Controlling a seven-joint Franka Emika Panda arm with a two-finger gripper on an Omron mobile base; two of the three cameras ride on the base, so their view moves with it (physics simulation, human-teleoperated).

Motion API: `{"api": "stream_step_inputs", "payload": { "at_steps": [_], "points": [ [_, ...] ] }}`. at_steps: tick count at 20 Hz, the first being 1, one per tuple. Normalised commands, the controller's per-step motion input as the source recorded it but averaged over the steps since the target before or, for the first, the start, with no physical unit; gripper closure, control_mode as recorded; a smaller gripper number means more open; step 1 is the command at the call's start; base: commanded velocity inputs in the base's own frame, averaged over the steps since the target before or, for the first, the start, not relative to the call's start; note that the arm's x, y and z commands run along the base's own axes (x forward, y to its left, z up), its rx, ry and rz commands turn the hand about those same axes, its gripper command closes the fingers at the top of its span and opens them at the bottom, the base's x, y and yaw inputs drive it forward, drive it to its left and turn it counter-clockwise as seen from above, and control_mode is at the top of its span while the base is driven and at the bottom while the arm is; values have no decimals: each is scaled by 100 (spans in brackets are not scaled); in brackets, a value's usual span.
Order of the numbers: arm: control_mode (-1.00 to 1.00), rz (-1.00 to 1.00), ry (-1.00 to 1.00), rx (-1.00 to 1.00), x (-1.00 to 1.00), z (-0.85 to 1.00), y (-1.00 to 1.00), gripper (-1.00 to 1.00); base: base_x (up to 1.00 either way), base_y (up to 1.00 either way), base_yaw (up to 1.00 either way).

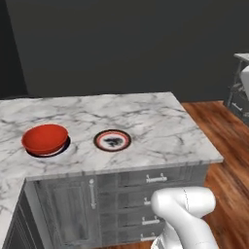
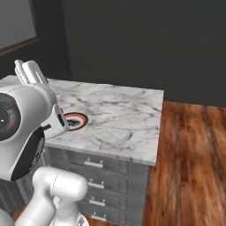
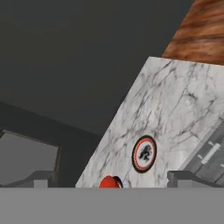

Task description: Move the bowls from the cabinet to the plates on the dining table.

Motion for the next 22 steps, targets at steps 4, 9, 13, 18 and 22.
{"api": "stream_step_inputs", "payload": {
  "at_steps": [4, 9, 13, 18, 22],
  "points": [
    [100, 0, 0, 0, 0, 0, 0, -100, 0, 0, -25],
    [100, 0, 0, 0, 0, 0, 0, -100, 0, 1, -25],
    [100, 0, 0, 0, 0, 0, 0, -100, 0, 0, -25],
    [100, 0, 0, 0, 0, 0, 0, -100, 0, 0, -25],
    [100, 0, 0, 0, 0, 0, 0, -100, 0, 0, -25]
  ]
}}
